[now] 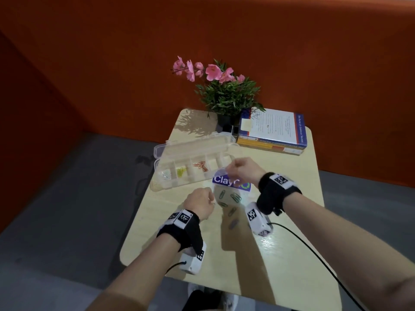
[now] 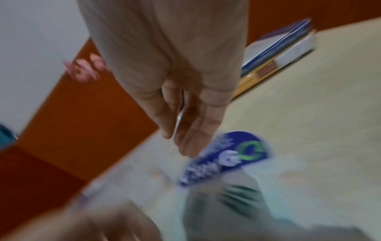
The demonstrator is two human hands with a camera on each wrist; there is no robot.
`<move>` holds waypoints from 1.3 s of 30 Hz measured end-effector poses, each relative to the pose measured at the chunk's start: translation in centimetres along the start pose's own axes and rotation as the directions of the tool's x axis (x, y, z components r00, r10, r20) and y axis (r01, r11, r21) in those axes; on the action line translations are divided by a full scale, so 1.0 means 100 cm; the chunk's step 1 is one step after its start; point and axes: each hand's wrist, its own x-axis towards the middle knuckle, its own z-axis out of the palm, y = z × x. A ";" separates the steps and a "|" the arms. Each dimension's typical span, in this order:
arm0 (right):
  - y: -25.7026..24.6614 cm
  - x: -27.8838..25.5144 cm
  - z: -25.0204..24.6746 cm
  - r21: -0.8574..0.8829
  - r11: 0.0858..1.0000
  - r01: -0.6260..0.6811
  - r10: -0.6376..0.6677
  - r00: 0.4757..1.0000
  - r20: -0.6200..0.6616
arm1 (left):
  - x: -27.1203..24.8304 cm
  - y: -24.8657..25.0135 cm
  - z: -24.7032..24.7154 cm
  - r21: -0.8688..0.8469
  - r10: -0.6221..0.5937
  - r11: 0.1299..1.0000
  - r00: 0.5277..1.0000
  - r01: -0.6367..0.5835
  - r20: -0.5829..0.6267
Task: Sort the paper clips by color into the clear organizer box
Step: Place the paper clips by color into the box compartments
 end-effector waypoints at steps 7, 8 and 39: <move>0.075 -0.006 0.024 -0.431 0.898 -0.090 0.036 0.991 -0.132 | 0.019 0.011 0.026 0.274 0.185 0.943 0.982 -0.190 0.047; 0.076 -0.005 0.028 -0.455 0.888 -0.067 0.004 0.990 -0.139 | 0.021 0.012 0.027 0.278 0.191 0.940 0.981 -0.195 0.042; 0.071 -0.021 0.007 0.557 0.795 -0.240 0.291 0.957 -0.004 | 0.036 0.026 0.001 -0.037 0.175 0.984 0.984 -0.174 0.019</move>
